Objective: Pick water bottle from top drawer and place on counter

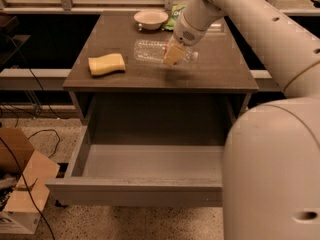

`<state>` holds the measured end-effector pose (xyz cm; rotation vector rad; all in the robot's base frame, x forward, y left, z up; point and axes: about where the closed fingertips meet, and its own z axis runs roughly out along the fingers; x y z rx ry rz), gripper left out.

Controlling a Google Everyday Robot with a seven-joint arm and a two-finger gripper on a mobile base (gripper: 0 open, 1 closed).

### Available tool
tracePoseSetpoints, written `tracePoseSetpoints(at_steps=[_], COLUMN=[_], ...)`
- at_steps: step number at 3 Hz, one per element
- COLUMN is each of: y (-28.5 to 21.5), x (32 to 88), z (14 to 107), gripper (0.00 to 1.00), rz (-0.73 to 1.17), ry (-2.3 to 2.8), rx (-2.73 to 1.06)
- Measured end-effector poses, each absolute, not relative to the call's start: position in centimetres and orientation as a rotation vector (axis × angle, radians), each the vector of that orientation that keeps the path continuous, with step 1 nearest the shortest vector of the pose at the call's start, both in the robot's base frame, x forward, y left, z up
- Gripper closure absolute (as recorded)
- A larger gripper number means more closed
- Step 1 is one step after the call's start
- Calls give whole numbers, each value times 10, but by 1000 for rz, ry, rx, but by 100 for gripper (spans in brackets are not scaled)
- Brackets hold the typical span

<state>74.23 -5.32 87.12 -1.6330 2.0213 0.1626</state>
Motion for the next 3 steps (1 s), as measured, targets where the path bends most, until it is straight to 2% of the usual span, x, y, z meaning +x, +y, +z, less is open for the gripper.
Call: tracePoseSetpoints(at_steps=[2, 3], y=[-51, -49], x=[747, 748], z=[869, 866], gripper=[12, 0], rz=[165, 168], ry=[2018, 2019], rx=[-1630, -1634])
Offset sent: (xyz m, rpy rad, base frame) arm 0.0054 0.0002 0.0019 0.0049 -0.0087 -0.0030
